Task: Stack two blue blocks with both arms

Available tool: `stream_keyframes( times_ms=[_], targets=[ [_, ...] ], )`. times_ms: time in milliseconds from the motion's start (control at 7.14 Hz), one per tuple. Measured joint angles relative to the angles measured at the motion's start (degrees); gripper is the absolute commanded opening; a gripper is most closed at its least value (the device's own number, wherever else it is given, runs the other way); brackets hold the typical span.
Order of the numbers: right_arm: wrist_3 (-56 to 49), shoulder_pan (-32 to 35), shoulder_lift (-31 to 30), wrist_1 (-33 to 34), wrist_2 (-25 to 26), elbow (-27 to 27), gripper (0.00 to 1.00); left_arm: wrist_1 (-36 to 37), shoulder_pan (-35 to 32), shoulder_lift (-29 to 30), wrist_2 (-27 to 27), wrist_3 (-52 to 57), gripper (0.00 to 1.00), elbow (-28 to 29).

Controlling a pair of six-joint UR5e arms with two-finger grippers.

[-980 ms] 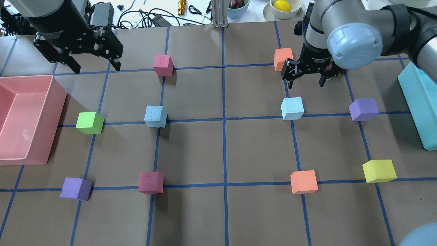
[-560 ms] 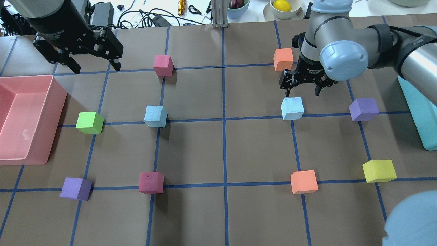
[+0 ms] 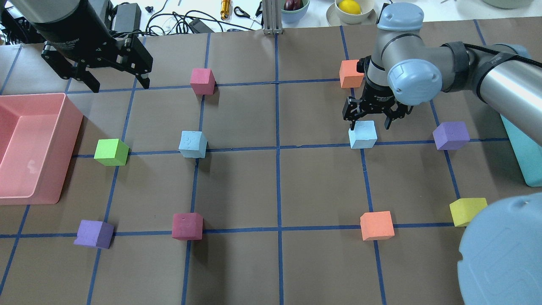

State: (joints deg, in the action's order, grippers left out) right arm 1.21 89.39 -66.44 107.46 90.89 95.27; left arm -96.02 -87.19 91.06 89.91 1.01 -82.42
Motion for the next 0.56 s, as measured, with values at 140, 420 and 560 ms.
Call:
stream_keyframes(
  times_ms=[140,420,560],
  targets=[
    [0.04,0.0,0.78,0.02,-0.01,-0.01,1.0,-0.01,0.0,0.01,0.0,-0.1,1.0,-0.01],
    [0.36,0.01,1.79,0.17,-0.09,-0.07,1.0,0.03,0.0,0.2,0.0,-0.34,1.0,0.03],
    [0.72,0.05,2.19,0.31,-0.14,-0.11,1.0,0.04,0.0,0.23,-0.02,-0.38,1.0,0.06]
  ],
)
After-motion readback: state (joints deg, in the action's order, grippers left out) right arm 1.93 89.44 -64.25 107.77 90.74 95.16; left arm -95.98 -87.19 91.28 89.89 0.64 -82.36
